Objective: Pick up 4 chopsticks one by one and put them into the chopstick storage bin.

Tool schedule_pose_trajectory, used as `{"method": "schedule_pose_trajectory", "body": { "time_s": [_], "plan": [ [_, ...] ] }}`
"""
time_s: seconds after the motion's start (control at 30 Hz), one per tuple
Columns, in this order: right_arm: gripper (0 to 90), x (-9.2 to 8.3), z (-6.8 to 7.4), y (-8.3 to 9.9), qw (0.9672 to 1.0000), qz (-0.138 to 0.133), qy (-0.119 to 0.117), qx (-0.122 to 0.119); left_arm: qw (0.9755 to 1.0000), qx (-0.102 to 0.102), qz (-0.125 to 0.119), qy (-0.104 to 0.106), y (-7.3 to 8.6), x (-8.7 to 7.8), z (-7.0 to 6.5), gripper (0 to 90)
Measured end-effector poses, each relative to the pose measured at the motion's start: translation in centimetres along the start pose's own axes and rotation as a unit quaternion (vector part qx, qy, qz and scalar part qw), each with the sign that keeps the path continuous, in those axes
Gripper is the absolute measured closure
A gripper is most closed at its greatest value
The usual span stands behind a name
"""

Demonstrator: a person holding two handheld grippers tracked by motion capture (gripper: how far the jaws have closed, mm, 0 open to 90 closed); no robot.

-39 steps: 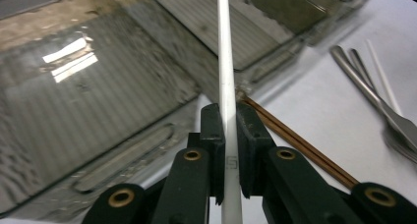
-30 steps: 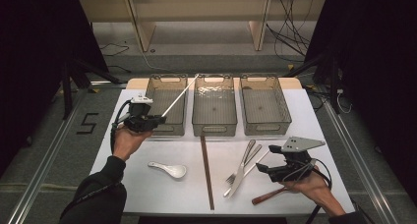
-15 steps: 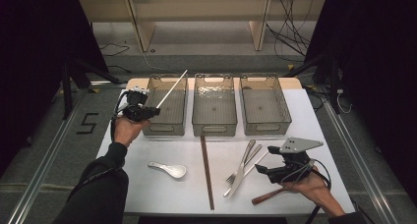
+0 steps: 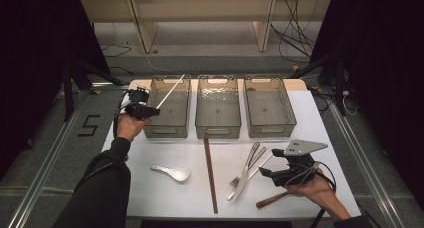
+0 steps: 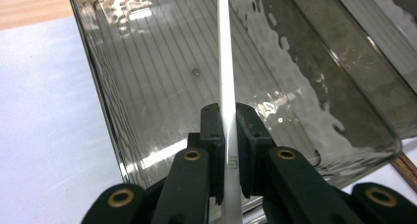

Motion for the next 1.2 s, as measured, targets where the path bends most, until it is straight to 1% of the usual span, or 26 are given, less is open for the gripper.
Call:
{"method": "schedule_pose_trajectory", "body": {
  "time_s": [0.03, 0.07, 0.1, 0.17, 0.23, 0.27, 0.33, 0.37, 0.4, 0.43, 0.47, 0.5, 0.53, 0.57, 0.6, 0.63, 0.77, 0.83, 0.87, 0.97, 1.0, 1.03, 1.07, 1.1, 1.17, 1.2],
  "plan": [
    [23.9, 0.0, 0.0, 0.0, 1.0, 0.0, 0.0, 0.0, 1.0, 0.0, 0.0, 0.0, 0.0, 0.0, 0.0, 82.6],
    [23.9, 0.0, 0.0, 0.0, 1.0, 0.0, -0.001, 0.0, 1.0, -0.005, 0.006, 0.0, 0.1, 0.3, 0.2, 82.5],
    [23.9, 0.0, 0.0, 0.0, 1.0, 0.001, -0.001, 0.0, 0.9999, -0.004, 0.009, 0.0, 0.2, 0.5, 0.3, 82.4],
    [23.9, 0.0, 0.1, 0.0, 1.0, 0.002, -0.002, 0.0, 0.9999, -0.006, 0.009, -0.001, 0.2, 0.8, 0.4, 82.0],
    [24.0, 0.0, 0.1, 0.0, 1.0, 0.002, -0.002, 0.001, 0.9999, -0.006, 0.014, 0.005, 0.3, 0.9, 0.4, 81.3],
    [24.0, 0.0, 0.1, 0.0, 1.0, 0.003, -0.003, 0.001, 0.9998, -0.007, 0.017, 0.007, 0.3, 0.8, 0.3, 78.5],
    [24.0, 0.0, 0.1, 0.0, 1.0, 0.003, -0.004, 0.001, 0.9998, -0.007, 0.015, 0.006, 0.2, 0.8, 0.2, 66.3],
    [24.0, 0.0, 0.1, 0.0, 1.0, 0.003, -0.004, 0.001, 0.9999, -0.008, 0.01, 0.003, -0.1, 0.5, 0.1, 60.9],
    [24.0, 0.1, 0.1, 0.0, 1.0, 0.003, -0.004, 0.001, 0.9999, -0.009, 0.005, 0.006, -0.2, 0.3, 0.1, 59.8],
    [24.0, 0.1, 0.1, 0.0, 1.0, 0.003, -0.004, 0.001, 0.9999, -0.011, 0.0, 0.008, -0.3, 0.1, -0.1, 56.8],
    [24.0, 0.0, 0.1, 0.0, 1.0, 0.002, -0.004, 0.0, 0.9999, -0.011, 0.0, 0.008, -0.3, 0.1, -0.1, 53.1],
    [24.0, 0.0, 0.1, -0.1, 1.0, 0.002, -0.004, -0.001, 0.9999, -0.006, -0.008, 0.009, -0.5, -0.4, -0.4, 47.7],
    [24.0, 0.0, 0.1, -0.1, 1.0, 0.003, -0.004, -0.002, 0.9999, -0.004, -0.011, 0.012, -0.5, -0.7, -0.7, 44.1],
    [24.0, 0.0, 0.1, -0.1, 1.0, 0.003, -0.004, -0.003, 0.9997, -0.004, -0.016, 0.018, -0.6, -1.0, -1.0, 40.7],
    [24.0, 0.0, 0.1, -0.1, 1.0, 0.003, -0.003, -0.004, 0.9997, -0.004, -0.016, 0.018, -0.6, -1.0, -1.0, 39.0],
    [23.9, 0.0, 0.0, -0.2, 1.0, 0.003, -0.001, -0.007, 0.9992, -0.001, -0.023, 0.032, -0.6, -1.7, -1.8, 35.8],
    [23.9, -0.1, -0.1, -0.6, 0.9995, 0.008, 0.004, -0.029, 0.9971, 0.02, -0.038, 0.062, -0.2, -3.2, -3.6, 25.6],
    [24.1, 0.0, -0.1, -0.7, 0.9991, 0.013, 0.001, -0.041, 0.9958, 0.022, -0.044, 0.077, 0.2, -4.1, -4.5, 23.0],
    [24.2, 0.1, -0.1, -0.7, 0.9987, 0.018, 0.0, -0.047, 0.9951, 0.024, -0.049, 0.082, 0.3, -4.5, -4.9, 22.4],
    [24.1, 0.5, 0.0, -0.7, 0.9974, 0.032, -0.005, -0.064, 0.9933, 0.04, -0.059, 0.091, 1.0, -5.7, -6.3, 20.9],
    [24.1, 0.6, 0.0, -0.7, 0.9967, 0.04, -0.01, -0.069, 0.9925, 0.049, -0.058, 0.095, 1.3, -5.9, -6.7, 20.7],
    [24.0, 0.8, 0.0, -0.6, 0.9956, 0.048, -0.012, -0.079, 0.9919, 0.056, -0.061, 0.097, 1.5, -6.2, -7.2, 19.9],
    [24.0, 0.9, 0.0, -0.6, 0.9946, 0.055, -0.014, -0.087, 0.9919, 0.056, -0.061, 0.097, 1.5, -6.2, -7.2, 19.4],
    [24.2, 1.1, 0.0, -0.5, 0.9932, 0.065, -0.018, -0.094, 0.9898, 0.065, -0.069, 0.106, 2.1, -6.8, -8.1, 19.1],
    [24.3, 1.2, -0.1, -0.3, 0.9896, 0.084, -0.021, -0.115, 0.9884, 0.071, -0.076, 0.111, 2.7, -7.3, -9.0, 18.0],
    [24.3, 1.4, -0.1, -0.3, 0.9876, 0.09, -0.024, -0.126, 0.9875, 0.078, -0.074, 0.115, 3.1, -7.4, -9.5, 17.8]
  ]
}}
Point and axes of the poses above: each handheld gripper's, and its own axes: x roughly forward along the jaws, y roughly out of its underside, z roughly to its left, the point moved 9 cm from there along x, roughly forward along the jaws, and after that the axes turned 3 degrees about -z, right-handed, at the moved point
